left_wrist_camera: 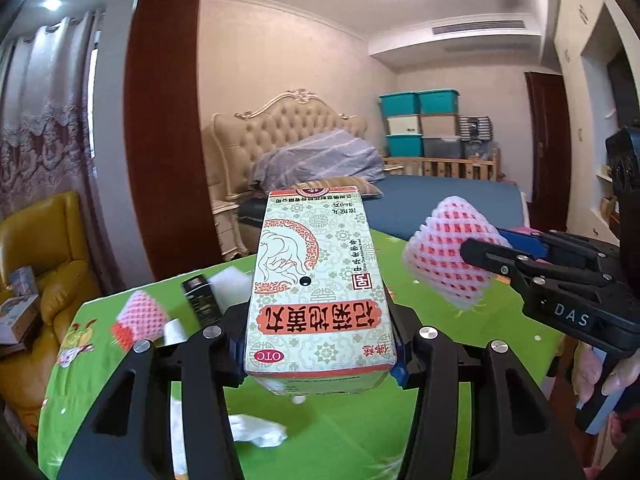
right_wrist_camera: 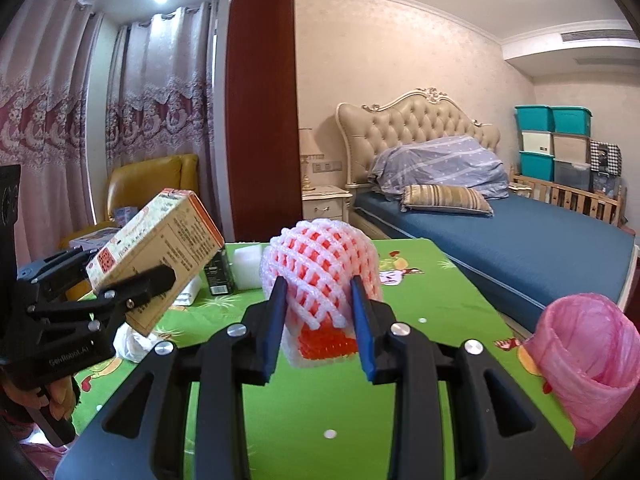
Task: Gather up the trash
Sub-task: 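Lift the medicine box and fruit net and carry them to the wastebasket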
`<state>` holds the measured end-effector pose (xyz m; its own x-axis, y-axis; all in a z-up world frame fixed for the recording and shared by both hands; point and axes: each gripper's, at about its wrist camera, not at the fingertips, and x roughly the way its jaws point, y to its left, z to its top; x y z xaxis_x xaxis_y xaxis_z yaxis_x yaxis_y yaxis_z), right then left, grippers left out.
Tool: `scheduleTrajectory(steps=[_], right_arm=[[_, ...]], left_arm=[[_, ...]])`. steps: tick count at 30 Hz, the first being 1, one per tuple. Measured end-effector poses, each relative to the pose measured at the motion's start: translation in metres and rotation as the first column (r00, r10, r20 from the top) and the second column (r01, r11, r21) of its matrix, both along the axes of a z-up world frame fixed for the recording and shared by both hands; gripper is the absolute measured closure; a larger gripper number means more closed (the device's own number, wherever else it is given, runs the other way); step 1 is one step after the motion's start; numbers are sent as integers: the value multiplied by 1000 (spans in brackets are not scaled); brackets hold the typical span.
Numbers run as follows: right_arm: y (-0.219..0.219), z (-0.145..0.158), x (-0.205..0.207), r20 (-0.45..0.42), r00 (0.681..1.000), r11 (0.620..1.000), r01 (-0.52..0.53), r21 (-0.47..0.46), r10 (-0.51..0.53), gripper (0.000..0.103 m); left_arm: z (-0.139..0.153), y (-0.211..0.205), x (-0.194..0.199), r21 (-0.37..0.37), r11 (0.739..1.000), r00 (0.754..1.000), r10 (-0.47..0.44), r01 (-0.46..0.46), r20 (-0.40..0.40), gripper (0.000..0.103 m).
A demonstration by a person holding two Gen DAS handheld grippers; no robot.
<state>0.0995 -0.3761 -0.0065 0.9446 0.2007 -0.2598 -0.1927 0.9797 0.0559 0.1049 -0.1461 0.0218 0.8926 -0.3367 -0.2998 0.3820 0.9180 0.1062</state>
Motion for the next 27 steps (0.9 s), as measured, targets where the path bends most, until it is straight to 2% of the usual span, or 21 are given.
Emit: scheduleTrajectory(steps=[11,18,24,27], right_arm=[[-73,-1,-13,9,989,989,149,1,-149,72],[-142,0,-26,9,961,961,275,-1,-275,72],[-198,-6,-34,0,934,934,358,-4,-359,71],[-223,-10,-37,-9,921,921,389,9,-389,71]], left_arm=[[-1,-65,20,-4,986,985,-165,165,-57,55],[-6,-127,30,9,956,953,-292,294,-78,55],[-8,-174,42,-33,927,920,-375,374,-115,55],[-10,-203,49,-28,912,903,-410,410,-130,55]])
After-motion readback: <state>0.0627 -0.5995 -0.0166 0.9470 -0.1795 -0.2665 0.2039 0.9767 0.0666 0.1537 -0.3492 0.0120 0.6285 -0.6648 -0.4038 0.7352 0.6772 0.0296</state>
